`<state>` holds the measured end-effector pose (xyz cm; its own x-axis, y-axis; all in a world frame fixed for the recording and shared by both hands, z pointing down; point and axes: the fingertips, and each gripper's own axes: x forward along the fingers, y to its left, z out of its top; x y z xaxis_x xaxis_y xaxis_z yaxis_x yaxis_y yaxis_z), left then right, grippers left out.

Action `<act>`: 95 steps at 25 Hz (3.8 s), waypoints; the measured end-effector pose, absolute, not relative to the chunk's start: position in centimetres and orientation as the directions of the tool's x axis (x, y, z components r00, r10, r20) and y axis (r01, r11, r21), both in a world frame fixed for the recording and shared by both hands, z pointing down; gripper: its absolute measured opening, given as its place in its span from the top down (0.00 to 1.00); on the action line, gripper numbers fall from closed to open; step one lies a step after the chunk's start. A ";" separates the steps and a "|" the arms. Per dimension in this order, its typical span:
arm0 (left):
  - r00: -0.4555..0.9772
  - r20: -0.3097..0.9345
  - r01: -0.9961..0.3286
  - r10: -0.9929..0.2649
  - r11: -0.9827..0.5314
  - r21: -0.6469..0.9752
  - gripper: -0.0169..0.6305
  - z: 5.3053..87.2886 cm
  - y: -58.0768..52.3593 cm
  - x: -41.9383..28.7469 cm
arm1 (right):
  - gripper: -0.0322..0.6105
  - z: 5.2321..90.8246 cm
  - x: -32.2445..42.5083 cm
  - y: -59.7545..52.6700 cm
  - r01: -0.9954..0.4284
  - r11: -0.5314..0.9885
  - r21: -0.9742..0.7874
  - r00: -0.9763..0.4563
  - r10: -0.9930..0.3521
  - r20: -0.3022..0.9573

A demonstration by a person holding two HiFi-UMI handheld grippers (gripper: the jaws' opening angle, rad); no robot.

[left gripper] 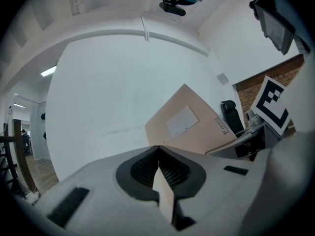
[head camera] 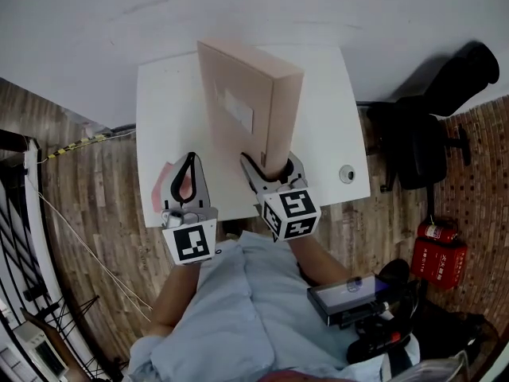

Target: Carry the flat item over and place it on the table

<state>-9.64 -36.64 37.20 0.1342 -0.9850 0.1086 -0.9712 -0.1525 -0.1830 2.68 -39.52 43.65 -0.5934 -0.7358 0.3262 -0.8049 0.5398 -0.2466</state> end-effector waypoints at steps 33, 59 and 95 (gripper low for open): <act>0.025 0.273 -0.991 -0.962 -0.059 -0.119 0.96 43.5 -45.9 -10.3 | 0.47 52.9 0.7 -49.1 -0.508 0.383 -0.772 -0.860 -0.272 0.431; 0.025 0.327 -0.991 -0.945 -0.066 -0.114 0.96 46.4 -48.5 -10.6 | 0.23 59.7 3.0 -52.8 -0.640 0.329 -0.694 -0.768 -0.245 0.592; 0.129 0.110 -0.989 -0.986 -0.136 -0.060 0.96 36.9 -42.2 -11.1 | 0.48 46.6 3.1 -46.9 -0.773 0.507 -0.382 -0.634 -0.642 0.432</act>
<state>-11.07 -42.20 36.91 0.1290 -0.9855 0.1100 -0.9889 -0.1362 -0.0600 3.05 -46.86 46.56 -0.6338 -0.6418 0.4317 -0.7730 0.5066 -0.3817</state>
